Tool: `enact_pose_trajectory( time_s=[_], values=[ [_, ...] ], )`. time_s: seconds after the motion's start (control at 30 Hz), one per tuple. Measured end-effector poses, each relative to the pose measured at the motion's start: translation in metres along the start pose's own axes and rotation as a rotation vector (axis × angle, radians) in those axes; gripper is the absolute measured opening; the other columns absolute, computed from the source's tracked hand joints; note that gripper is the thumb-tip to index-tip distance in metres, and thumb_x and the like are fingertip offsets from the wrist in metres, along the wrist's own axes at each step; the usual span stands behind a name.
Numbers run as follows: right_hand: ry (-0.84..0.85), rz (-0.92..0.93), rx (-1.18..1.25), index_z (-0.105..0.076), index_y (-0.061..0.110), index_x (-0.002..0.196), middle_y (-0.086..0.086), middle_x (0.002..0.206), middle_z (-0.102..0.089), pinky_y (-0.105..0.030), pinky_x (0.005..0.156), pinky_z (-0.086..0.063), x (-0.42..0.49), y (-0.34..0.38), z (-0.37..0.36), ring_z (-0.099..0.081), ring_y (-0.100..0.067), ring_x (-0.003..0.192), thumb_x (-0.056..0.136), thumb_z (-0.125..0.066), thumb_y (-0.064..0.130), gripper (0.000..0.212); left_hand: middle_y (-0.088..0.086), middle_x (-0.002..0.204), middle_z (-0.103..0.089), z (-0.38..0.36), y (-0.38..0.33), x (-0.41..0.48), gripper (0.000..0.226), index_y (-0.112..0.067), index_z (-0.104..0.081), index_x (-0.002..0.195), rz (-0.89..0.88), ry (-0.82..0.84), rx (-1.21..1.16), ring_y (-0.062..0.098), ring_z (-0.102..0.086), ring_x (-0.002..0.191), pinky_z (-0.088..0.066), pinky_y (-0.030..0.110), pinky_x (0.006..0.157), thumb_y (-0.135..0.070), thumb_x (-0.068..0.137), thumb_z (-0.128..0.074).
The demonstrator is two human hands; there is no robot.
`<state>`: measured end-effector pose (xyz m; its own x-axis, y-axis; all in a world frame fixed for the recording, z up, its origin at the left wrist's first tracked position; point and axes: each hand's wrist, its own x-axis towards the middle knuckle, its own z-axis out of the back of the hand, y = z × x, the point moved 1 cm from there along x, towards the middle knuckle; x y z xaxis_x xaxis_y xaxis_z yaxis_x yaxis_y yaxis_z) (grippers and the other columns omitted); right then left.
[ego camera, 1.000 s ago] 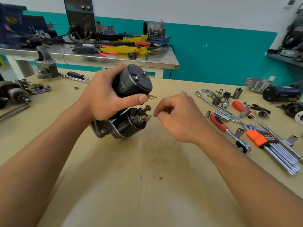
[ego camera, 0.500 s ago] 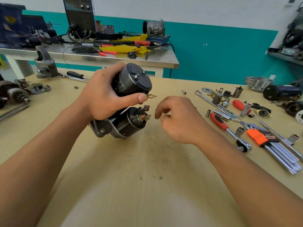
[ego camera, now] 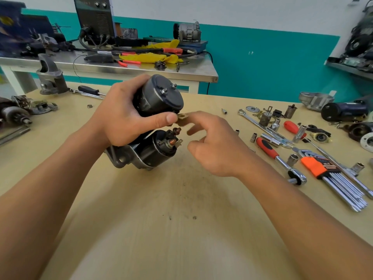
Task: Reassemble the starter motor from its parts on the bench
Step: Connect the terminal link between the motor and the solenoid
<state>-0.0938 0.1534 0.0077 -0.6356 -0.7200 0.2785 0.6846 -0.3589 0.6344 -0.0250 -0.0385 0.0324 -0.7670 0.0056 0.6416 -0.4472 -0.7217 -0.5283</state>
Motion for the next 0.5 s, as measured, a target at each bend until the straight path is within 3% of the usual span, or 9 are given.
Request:
enact_pose_trajectory(
  time_s=[0.07, 0.2, 0.37, 0.5],
  values=[
    [0.001, 0.017, 0.027, -0.064, 0.031, 0.121, 0.017, 0.111, -0.061, -0.017, 0.072, -0.045, 0.001, 0.004, -0.001, -0.058, -0.003, 0.102, 0.080, -0.060, 0.003, 0.050, 0.000, 0.101, -0.069, 0.000, 0.000, 0.000, 0.076, -0.024, -0.059, 0.117, 0.000, 0.005, 0.003, 0.021, -0.065, 0.092, -0.051, 0.031, 0.081, -0.083, 0.068, -0.063],
    [-0.089, 0.002, -0.097, -0.067, 0.025, 0.100, 0.008, 0.090, -0.065, -0.034, 0.068, -0.051, 0.008, 0.011, -0.006, -0.061, -0.015, 0.086, 0.083, -0.060, 0.012, 0.022, 0.005, 0.100, -0.069, -0.001, 0.001, 0.001, 0.076, -0.021, -0.060, 0.116, -0.009, 0.014, 0.030, 0.023, -0.065, 0.089, -0.052, 0.039, 0.079, -0.081, 0.070, -0.063],
    [-0.060, 0.064, 0.093, -0.067, 0.031, 0.090, 0.015, 0.080, -0.065, -0.008, 0.062, -0.041, 0.000, 0.007, 0.007, -0.059, -0.005, 0.079, 0.087, -0.060, 0.006, 0.027, -0.002, 0.101, -0.069, 0.000, 0.000, 0.001, 0.072, -0.024, -0.059, 0.116, -0.009, 0.015, 0.005, 0.016, -0.063, 0.089, -0.050, 0.028, 0.080, -0.079, 0.071, -0.064],
    [-0.013, 0.083, 0.069, -0.075, 0.021, 0.108, 0.020, 0.087, -0.067, -0.002, 0.068, -0.041, 0.001, 0.005, 0.010, -0.060, 0.003, 0.089, 0.095, -0.062, 0.013, 0.020, 0.003, 0.101, -0.070, 0.000, 0.001, 0.000, 0.073, -0.022, -0.059, 0.117, -0.015, 0.015, 0.006, 0.021, -0.064, 0.090, -0.052, 0.034, 0.080, -0.079, 0.071, -0.065]
  ],
)
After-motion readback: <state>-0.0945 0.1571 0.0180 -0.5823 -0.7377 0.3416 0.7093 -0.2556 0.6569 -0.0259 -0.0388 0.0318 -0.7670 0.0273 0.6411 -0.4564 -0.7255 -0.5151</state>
